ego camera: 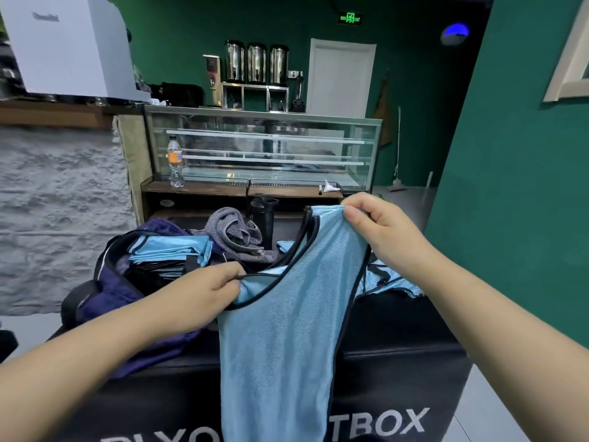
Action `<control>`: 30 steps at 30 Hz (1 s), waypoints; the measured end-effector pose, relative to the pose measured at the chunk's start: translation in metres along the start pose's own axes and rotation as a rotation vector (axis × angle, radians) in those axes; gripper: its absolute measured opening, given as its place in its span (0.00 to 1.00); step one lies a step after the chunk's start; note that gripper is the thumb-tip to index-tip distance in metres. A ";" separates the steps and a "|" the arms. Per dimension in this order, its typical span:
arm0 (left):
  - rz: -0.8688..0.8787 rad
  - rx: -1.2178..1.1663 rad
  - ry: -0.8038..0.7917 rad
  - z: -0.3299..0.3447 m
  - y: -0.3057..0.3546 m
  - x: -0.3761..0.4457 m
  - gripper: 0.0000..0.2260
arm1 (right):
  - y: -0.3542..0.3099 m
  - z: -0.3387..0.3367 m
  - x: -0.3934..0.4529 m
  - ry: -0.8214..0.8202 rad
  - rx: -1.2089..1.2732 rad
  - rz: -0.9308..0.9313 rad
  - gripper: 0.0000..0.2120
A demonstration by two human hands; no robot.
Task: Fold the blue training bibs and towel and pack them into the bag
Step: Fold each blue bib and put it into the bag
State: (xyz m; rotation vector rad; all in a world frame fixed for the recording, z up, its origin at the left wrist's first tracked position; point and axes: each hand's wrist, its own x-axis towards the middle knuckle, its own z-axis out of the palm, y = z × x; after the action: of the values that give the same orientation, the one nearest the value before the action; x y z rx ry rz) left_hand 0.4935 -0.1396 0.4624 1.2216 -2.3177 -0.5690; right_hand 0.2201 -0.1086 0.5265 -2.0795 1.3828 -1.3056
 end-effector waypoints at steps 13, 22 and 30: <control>0.059 -0.616 -0.170 0.033 0.045 0.004 0.29 | -0.011 0.019 -0.001 -0.050 0.000 0.004 0.09; 0.101 -0.455 0.255 0.026 0.064 0.033 0.13 | -0.015 0.011 -0.007 -0.193 0.033 0.058 0.09; -0.100 -1.128 0.210 0.035 0.081 0.024 0.12 | -0.008 0.008 -0.015 -0.249 0.487 0.213 0.03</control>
State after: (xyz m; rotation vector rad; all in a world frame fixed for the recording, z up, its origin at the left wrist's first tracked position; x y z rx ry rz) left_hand 0.4088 -0.1121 0.4831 0.7506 -1.3343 -1.4228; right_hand 0.2295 -0.0933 0.5199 -1.6518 1.0210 -1.1135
